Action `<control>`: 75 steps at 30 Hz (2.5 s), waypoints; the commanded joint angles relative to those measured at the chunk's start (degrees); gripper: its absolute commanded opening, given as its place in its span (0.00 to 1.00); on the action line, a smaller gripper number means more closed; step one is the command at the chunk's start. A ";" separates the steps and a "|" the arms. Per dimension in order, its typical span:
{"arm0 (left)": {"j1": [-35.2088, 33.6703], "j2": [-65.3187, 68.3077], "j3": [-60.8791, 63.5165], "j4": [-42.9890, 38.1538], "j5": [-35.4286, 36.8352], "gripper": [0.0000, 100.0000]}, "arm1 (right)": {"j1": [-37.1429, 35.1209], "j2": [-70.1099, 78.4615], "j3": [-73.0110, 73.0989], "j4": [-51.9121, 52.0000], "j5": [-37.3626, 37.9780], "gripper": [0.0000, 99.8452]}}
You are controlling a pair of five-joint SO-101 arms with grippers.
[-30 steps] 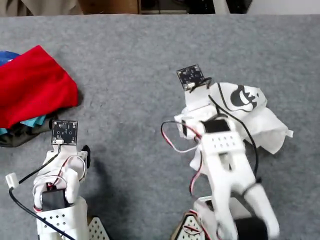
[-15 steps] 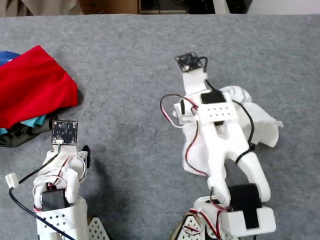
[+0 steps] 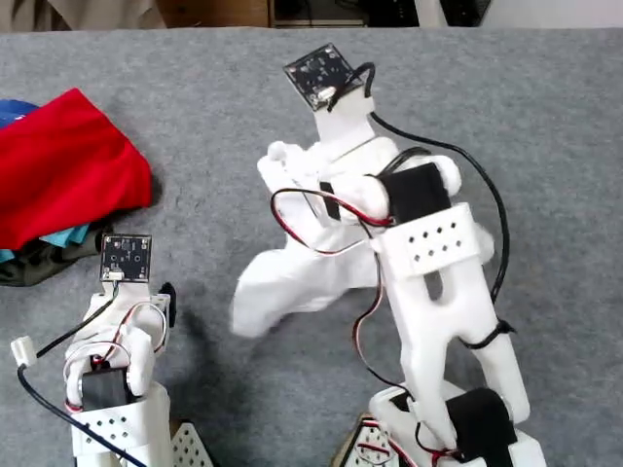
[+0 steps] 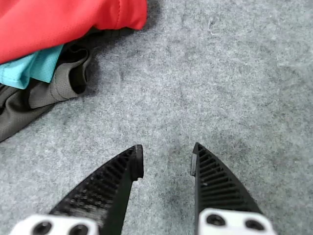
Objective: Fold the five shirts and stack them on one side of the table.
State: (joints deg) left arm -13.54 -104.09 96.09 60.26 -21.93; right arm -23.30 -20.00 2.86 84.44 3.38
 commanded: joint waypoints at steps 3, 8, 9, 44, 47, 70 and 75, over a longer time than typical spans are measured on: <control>0.70 -0.13 0.79 0.35 -0.26 0.17 | -0.57 -1.98 -0.22 1.76 0.44 0.00; 0.70 -0.13 0.79 0.35 -0.26 0.17 | -0.48 -1.80 2.33 1.76 0.44 0.00; 0.70 -0.13 0.79 0.35 -0.26 0.17 | -0.48 -1.80 2.68 1.67 0.53 0.00; -5.54 -0.31 0.09 3.34 -0.53 0.17 | 36.44 -2.15 27.82 -23.03 35.25 0.34; -11.16 -0.22 -2.37 3.52 -1.23 0.17 | 36.44 -2.33 21.93 -15.65 36.13 0.33; -28.75 -0.22 0.79 4.57 -12.04 0.17 | 7.43 -34.24 45.58 17.58 60.92 0.13; -29.80 -0.22 0.79 4.57 -12.13 0.17 | 2.95 -34.77 49.63 14.59 60.84 0.22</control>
State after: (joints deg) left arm -42.64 -104.09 96.09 65.89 -34.86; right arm -17.32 -54.64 51.21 100.00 63.69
